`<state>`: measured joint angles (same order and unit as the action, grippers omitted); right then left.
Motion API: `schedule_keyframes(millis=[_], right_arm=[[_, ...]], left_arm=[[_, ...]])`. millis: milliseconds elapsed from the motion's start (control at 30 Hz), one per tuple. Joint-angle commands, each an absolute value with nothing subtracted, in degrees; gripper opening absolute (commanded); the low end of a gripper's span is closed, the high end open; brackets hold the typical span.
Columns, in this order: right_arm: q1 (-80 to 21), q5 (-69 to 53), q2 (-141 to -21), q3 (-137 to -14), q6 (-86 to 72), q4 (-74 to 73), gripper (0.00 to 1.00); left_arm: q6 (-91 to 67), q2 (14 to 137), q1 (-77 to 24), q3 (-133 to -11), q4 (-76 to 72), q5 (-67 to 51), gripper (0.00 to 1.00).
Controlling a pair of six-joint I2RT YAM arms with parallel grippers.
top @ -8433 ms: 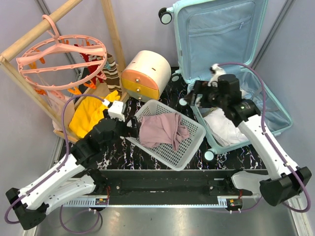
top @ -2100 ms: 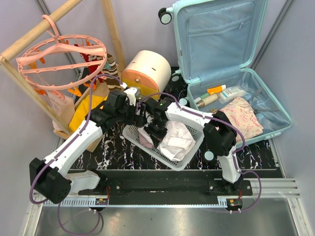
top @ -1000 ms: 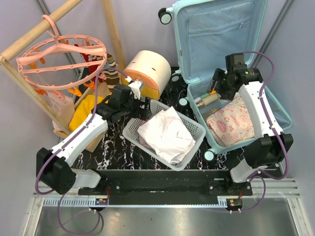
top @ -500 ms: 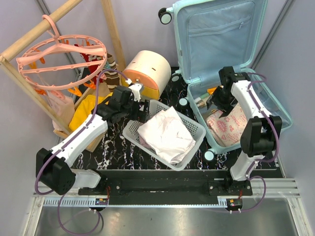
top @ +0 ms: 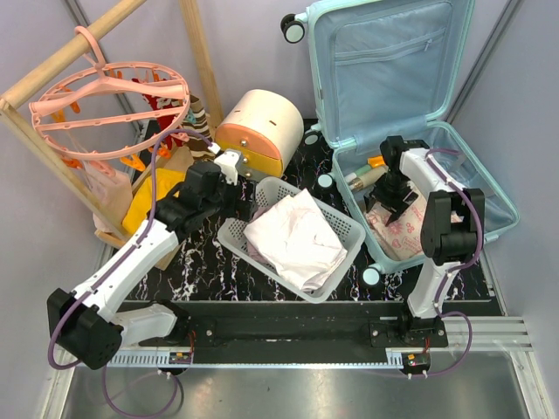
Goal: Open, take out, and arrange the luggage
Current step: Pick up the clothes from the luggage.
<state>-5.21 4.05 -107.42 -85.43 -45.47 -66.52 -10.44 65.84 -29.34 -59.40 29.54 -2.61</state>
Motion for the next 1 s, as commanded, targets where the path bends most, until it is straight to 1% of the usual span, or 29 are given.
schedule_keyframes(millis=[0,133,267,467,567,700,967], right_arm=[[-5.01,6.06,-108.81,-85.52,-46.85,-64.34,0.74],[-4.92,8.43,-109.77,-85.17,-46.23,-63.64,0.76],[-5.01,7.12,-111.10,-84.29,-46.14,-63.28,0.79],[-5.01,6.94,-105.04,-84.20,-46.84,-62.40,0.83],[-5.01,5.54,-104.76,-83.67,-47.72,-61.79,0.83],[-4.92,0.80,-105.29,-82.27,-49.39,-59.24,0.82],[-5.01,2.82,-108.27,-80.69,-47.90,-60.29,0.80]], left_arm=[[-10.81,64.42,-29.36,-58.54,26.63,-1.23,0.99],[-11.51,64.42,-29.44,-58.27,26.63,-1.14,0.99],[-11.60,64.16,-29.36,-58.27,26.54,-1.14,0.99],[-11.86,63.11,-29.44,-57.13,26.63,-0.35,0.99],[-12.65,63.19,-29.44,-56.87,26.37,-0.70,0.99],[-12.57,62.84,-29.44,-57.13,26.28,-0.44,0.99],[-13.09,62.05,-29.44,-55.99,26.37,-0.26,0.99]])
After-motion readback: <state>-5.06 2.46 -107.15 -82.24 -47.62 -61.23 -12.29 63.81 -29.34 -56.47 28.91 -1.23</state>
